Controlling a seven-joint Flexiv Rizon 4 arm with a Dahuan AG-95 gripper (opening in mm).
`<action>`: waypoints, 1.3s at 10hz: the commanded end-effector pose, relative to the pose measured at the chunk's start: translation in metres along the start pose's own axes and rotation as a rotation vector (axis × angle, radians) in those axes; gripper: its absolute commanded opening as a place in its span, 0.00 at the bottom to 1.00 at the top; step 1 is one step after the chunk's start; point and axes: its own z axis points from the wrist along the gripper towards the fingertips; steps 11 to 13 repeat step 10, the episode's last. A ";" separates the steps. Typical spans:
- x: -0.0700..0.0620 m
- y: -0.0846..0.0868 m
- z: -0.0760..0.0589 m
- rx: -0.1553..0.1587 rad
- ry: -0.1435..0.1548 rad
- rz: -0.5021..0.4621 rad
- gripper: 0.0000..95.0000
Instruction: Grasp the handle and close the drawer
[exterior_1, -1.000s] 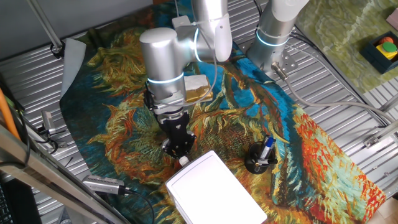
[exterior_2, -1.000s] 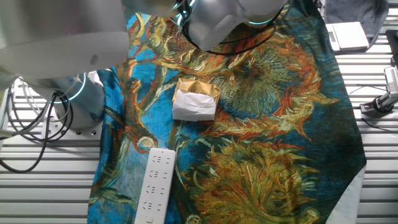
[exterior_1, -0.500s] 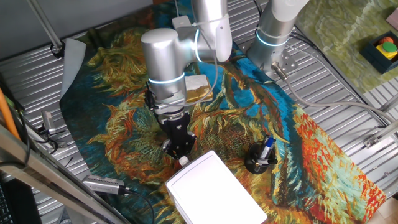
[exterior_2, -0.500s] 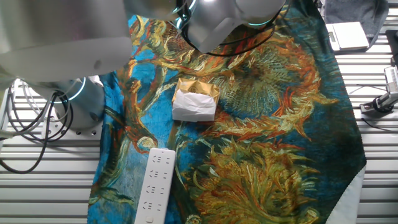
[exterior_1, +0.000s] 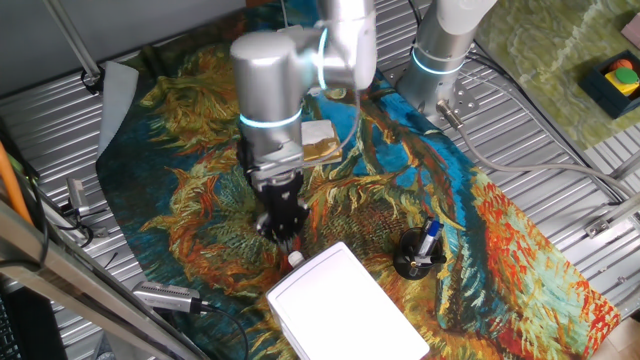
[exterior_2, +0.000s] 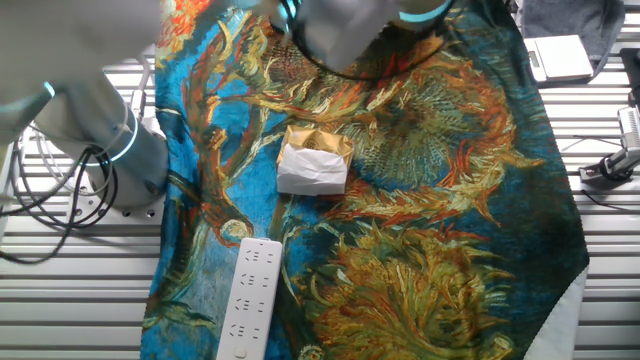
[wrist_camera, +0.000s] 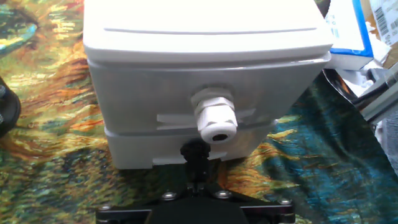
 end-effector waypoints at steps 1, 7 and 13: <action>0.014 -0.007 -0.045 0.031 0.186 0.040 0.00; 0.012 -0.004 -0.074 0.039 0.389 0.127 0.00; 0.011 -0.005 -0.072 0.052 0.413 0.184 0.00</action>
